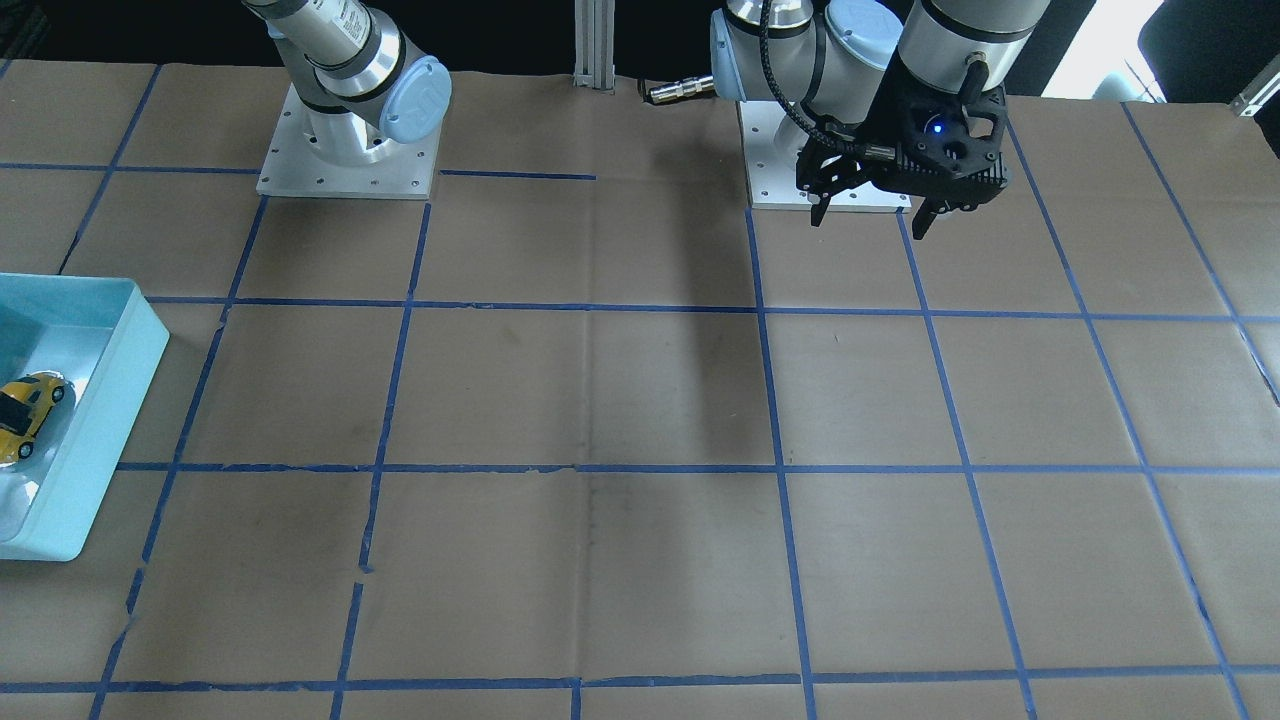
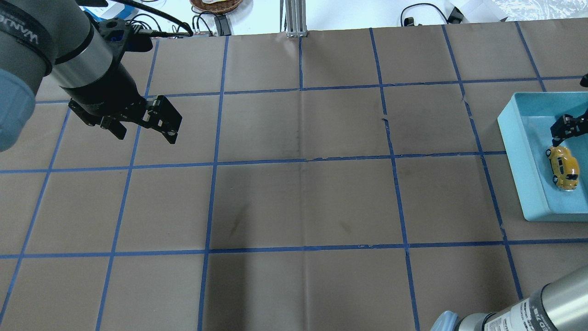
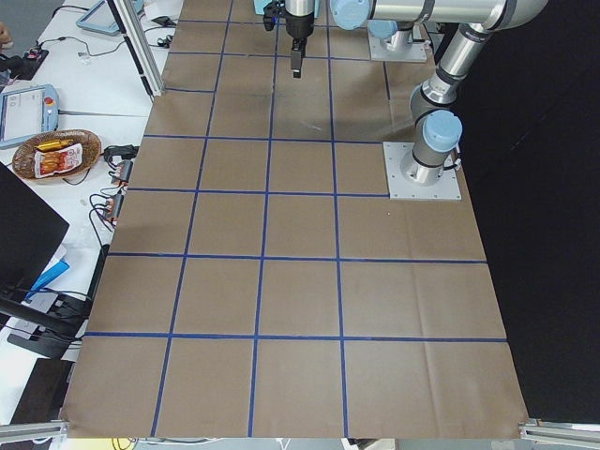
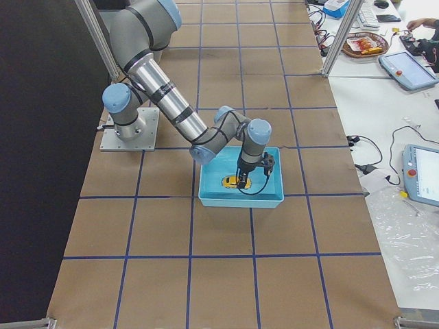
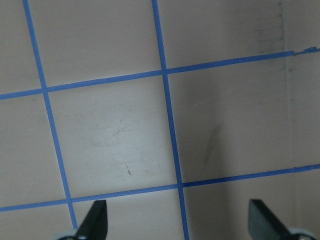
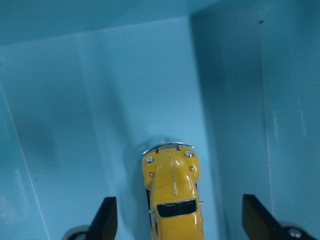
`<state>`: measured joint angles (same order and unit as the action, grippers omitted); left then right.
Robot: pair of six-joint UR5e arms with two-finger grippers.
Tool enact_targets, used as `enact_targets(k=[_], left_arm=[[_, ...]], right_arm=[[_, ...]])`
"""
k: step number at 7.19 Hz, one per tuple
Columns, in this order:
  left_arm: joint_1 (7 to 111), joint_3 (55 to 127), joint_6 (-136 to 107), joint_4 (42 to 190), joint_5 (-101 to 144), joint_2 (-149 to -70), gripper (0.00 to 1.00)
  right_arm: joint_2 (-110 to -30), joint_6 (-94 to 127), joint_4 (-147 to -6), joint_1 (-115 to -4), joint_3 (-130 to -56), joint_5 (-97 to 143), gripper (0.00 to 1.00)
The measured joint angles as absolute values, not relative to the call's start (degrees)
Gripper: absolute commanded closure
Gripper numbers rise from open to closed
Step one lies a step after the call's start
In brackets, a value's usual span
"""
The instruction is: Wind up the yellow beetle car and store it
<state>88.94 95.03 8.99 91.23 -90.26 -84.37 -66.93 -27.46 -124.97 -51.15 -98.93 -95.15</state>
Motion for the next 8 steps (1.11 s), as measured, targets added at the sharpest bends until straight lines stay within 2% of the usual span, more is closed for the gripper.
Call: enact_targets(k=[4, 8], left_arm=[[88.9, 94.8, 9.5, 91.3, -90.3, -84.2, 0.0], [88.8, 94.9, 9.6, 91.3, -90.4, -83.9, 0.0]], right_arm=[[-77.7, -21.4, -115.4, -52.1, -95.9, -93.7, 0.01], [-85.6, -0.3, -99.7, -63.6, -89.4, -94.1, 0.01]])
